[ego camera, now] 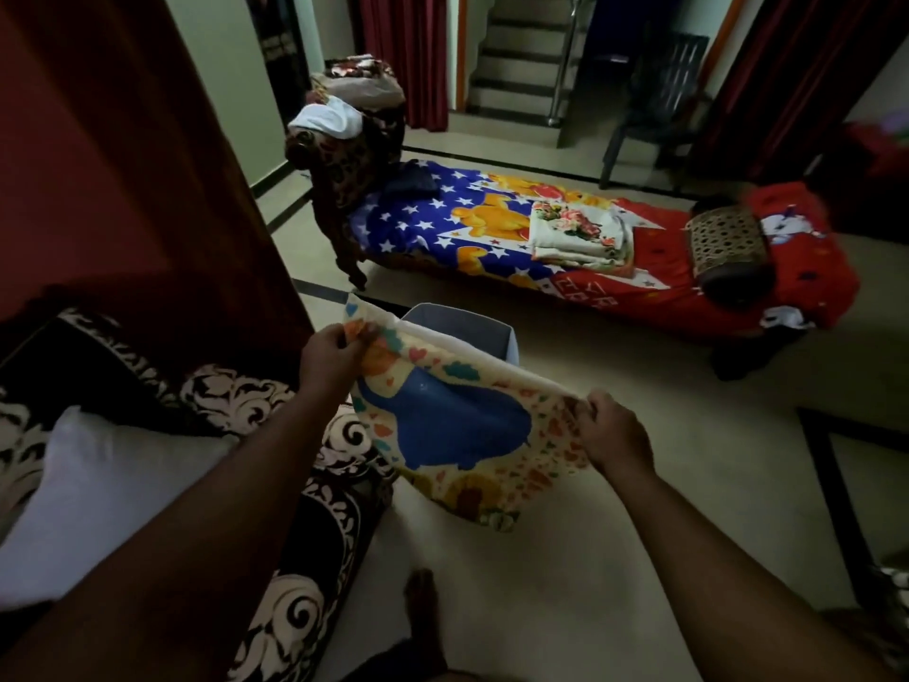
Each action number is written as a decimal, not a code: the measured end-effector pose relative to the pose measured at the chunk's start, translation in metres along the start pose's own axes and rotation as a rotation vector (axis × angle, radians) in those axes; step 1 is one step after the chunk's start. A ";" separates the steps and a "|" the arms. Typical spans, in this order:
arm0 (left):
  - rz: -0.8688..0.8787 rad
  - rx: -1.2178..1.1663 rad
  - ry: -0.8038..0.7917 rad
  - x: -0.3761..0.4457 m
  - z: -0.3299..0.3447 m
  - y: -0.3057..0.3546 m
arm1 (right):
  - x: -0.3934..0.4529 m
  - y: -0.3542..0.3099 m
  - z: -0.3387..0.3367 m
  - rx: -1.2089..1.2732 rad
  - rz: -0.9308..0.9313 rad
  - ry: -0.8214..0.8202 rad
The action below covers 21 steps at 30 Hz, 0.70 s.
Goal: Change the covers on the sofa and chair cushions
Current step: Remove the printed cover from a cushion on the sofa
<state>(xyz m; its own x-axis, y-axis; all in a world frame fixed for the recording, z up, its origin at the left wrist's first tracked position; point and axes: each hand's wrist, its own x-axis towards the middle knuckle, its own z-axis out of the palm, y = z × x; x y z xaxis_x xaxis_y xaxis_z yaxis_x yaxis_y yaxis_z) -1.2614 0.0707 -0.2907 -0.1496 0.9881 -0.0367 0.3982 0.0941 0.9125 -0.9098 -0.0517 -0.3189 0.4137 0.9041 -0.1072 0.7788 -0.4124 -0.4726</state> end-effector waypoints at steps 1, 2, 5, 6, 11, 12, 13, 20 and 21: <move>-0.004 -0.007 -0.009 0.017 0.006 -0.004 | 0.016 -0.003 -0.004 0.037 0.037 0.034; -0.011 -0.014 -0.028 0.034 0.012 -0.008 | 0.033 -0.005 -0.006 0.080 0.073 0.062; -0.017 -0.029 -0.162 0.079 0.028 -0.016 | 0.083 -0.021 -0.011 0.271 0.193 0.066; -0.013 -0.014 -0.186 0.093 0.033 -0.016 | 0.099 -0.028 -0.011 0.339 0.228 0.048; -0.010 0.020 -0.118 0.143 0.064 -0.002 | 0.160 -0.073 -0.003 0.647 0.367 -0.127; 0.004 0.060 -0.103 0.148 0.072 0.004 | 0.170 -0.082 0.001 0.725 0.410 -0.163; 0.012 0.071 -0.091 0.152 0.081 0.007 | 0.177 -0.091 0.005 0.779 0.440 -0.191; -0.034 0.024 -0.197 0.198 0.142 0.021 | 0.258 -0.131 0.036 0.725 0.262 -0.289; -0.019 0.043 -0.213 0.207 0.150 0.022 | 0.272 -0.135 0.042 0.704 0.225 -0.303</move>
<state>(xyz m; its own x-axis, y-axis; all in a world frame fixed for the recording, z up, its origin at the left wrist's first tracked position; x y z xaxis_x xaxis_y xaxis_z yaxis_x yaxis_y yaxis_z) -1.1476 0.2956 -0.3399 0.0354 0.9890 -0.1433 0.4365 0.1137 0.8925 -0.9218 0.2546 -0.3209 0.3003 0.8403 -0.4513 0.1690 -0.5125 -0.8419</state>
